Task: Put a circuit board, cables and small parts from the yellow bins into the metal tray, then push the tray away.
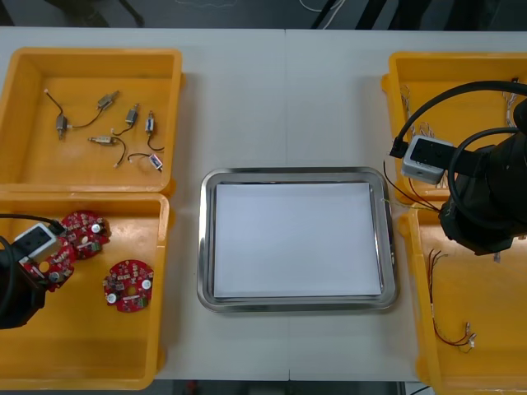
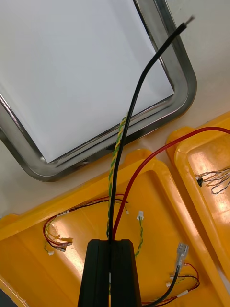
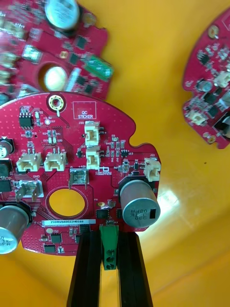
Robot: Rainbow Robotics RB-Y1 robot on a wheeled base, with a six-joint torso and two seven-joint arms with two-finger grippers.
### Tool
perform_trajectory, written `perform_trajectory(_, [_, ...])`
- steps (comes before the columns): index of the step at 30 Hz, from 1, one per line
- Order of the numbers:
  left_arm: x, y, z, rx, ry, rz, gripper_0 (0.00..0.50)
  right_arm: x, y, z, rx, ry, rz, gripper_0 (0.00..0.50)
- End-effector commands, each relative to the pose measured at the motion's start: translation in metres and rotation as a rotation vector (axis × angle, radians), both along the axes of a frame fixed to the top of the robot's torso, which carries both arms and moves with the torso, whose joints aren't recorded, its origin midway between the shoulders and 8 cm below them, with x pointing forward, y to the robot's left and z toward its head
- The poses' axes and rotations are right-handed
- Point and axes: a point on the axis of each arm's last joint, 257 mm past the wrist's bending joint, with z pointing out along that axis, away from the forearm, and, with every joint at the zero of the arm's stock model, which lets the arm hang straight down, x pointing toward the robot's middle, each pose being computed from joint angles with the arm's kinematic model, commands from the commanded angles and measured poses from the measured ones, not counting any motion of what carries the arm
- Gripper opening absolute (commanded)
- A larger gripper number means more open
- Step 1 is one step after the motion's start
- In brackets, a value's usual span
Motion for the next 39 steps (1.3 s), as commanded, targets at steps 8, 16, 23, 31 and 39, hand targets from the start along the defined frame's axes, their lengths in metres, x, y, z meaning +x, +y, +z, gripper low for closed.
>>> perform_trajectory(8, [-0.004, -0.023, 0.042, -0.018, -0.001, 0.09, 0.0, 0.002, -0.002, 0.007, -0.011, -0.013, -0.011, 0.0])
perform_trajectory(16, [0.0, -0.061, 0.066, -0.056, 0.0, 0.157, 0.0, 0.001, -0.002, 0.007, -0.011, -0.012, -0.009, 0.0])
perform_trajectory(23, [0.009, -0.102, 0.08, -0.088, -0.019, 0.198, 0.0, 0.0, -0.001, 0.006, -0.011, -0.007, -0.009, 0.0])
perform_trajectory(31, [0.017, -0.148, 0.083, -0.137, -0.041, 0.245, 0.0, 0.0, -0.002, 0.006, -0.012, -0.008, -0.01, 0.0])
perform_trajectory(39, [0.023, -0.198, 0.08, -0.202, -0.067, 0.276, 0.0, -0.001, -0.002, 0.006, -0.013, -0.006, -0.009, 0.0])
